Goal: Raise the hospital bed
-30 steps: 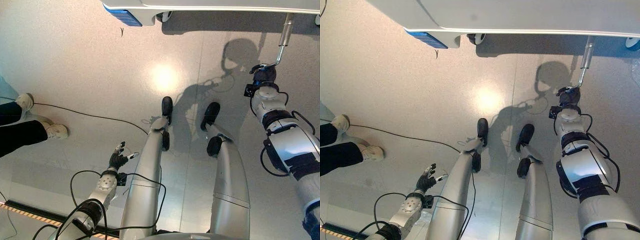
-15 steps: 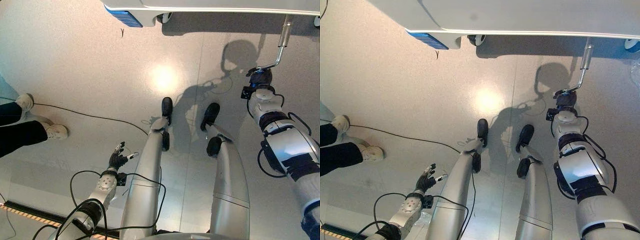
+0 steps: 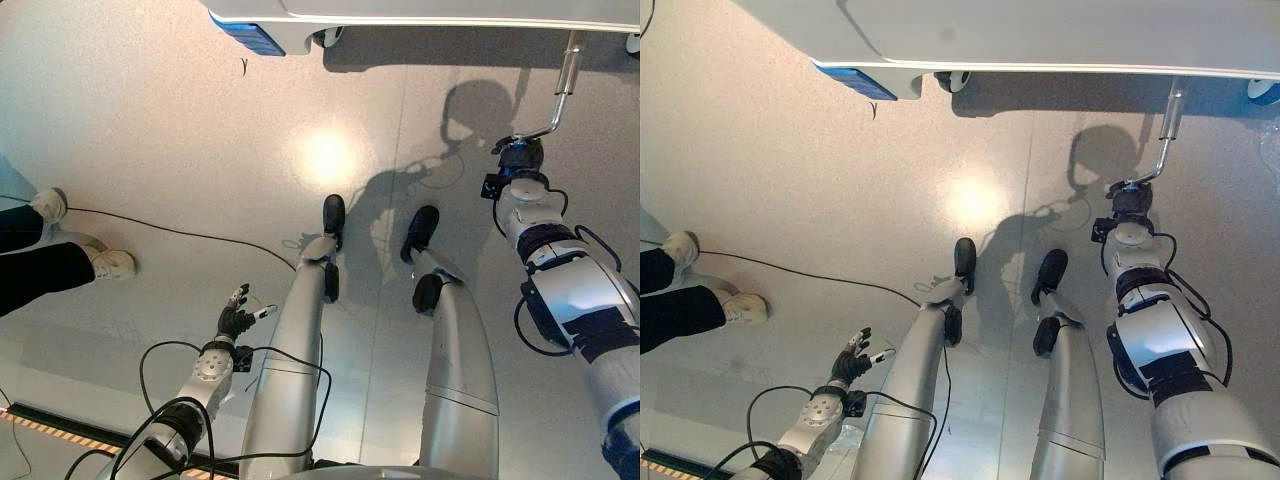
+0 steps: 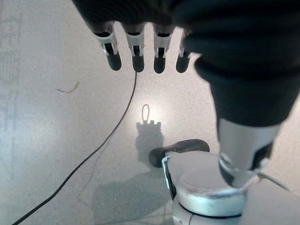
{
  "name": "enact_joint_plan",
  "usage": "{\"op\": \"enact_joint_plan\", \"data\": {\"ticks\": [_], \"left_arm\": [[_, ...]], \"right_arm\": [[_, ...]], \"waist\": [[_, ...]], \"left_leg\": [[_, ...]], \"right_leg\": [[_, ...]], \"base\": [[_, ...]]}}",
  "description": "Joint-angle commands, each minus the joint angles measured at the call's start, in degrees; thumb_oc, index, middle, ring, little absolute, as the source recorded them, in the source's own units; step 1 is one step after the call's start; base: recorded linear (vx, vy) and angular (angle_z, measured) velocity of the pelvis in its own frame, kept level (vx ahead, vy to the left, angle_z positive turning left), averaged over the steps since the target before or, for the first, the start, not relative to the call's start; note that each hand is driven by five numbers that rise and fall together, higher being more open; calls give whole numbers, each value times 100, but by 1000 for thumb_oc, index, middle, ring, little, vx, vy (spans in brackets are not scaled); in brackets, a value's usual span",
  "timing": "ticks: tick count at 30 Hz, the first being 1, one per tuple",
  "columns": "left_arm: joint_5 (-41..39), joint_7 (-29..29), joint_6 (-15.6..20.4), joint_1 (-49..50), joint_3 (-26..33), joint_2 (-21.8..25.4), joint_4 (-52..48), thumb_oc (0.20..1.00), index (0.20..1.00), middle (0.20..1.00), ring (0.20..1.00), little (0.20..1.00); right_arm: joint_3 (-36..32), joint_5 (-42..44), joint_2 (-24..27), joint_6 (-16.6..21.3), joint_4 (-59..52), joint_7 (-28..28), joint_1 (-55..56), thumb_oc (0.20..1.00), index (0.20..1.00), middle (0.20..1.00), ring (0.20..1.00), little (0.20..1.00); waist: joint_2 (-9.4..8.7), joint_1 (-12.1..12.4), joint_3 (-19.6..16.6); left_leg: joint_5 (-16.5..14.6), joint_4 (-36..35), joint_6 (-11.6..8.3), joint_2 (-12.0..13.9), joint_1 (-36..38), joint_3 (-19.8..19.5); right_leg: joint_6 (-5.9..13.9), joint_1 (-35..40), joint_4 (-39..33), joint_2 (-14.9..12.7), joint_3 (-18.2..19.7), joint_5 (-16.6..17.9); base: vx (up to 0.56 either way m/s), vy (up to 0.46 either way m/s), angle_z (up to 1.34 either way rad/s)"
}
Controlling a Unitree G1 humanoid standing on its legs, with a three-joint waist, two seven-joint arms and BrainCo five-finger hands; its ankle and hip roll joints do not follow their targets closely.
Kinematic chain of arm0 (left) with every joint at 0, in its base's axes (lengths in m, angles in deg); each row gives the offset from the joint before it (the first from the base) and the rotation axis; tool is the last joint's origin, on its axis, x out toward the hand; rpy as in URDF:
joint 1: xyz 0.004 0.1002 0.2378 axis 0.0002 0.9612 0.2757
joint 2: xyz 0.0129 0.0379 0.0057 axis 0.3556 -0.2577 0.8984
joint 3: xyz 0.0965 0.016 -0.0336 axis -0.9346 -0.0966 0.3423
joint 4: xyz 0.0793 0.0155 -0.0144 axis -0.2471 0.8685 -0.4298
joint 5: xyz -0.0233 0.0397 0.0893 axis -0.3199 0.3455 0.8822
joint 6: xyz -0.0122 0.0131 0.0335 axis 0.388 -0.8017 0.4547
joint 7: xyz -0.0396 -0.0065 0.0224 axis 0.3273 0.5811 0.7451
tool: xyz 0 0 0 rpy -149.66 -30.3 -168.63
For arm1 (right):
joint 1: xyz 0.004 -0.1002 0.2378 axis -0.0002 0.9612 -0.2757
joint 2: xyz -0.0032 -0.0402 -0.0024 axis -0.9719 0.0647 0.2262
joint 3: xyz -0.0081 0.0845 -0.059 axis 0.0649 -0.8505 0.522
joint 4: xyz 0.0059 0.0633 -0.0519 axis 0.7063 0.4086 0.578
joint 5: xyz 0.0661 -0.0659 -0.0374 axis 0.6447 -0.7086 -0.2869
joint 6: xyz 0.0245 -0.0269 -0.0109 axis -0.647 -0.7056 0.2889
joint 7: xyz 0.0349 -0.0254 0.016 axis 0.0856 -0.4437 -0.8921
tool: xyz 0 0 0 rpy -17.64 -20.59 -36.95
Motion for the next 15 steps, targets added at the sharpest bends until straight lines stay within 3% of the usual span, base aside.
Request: {"op": "enact_joint_plan", "data": {"ticks": [1,10,15], "left_arm": [[115,-46,39,330,-72,-74,44,1000,1000,1000,1000,1000],[130,-9,17,339,-98,-57,3,1000,1000,1000,1000,1000],[190,20,18,336,-76,-65,45,1000,1000,1000,1000,1000]], "right_arm": [[163,-43,35,23,53,28,507,200,200,200,200,200],[254,-196,4,-32,73,-19,492,200,200,200,200,200],[537,-654,-329,-65,16,-23,383,200,200,200,200,200]], "waist": [[519,-81,-85],[529,-73,-85],[568,0,-85]], "left_leg": [[49,-301,-294,65,-12,-216],[49,-317,-297,51,13,-231],[74,-342,-290,40,57,-241]], "right_leg": [[503,243,-34,-115,78,84],[507,270,-38,-119,48,85],[509,317,-41,-139,17,85]], "base": [[0,0,0],[0,0,0],[0,0,0]]}}
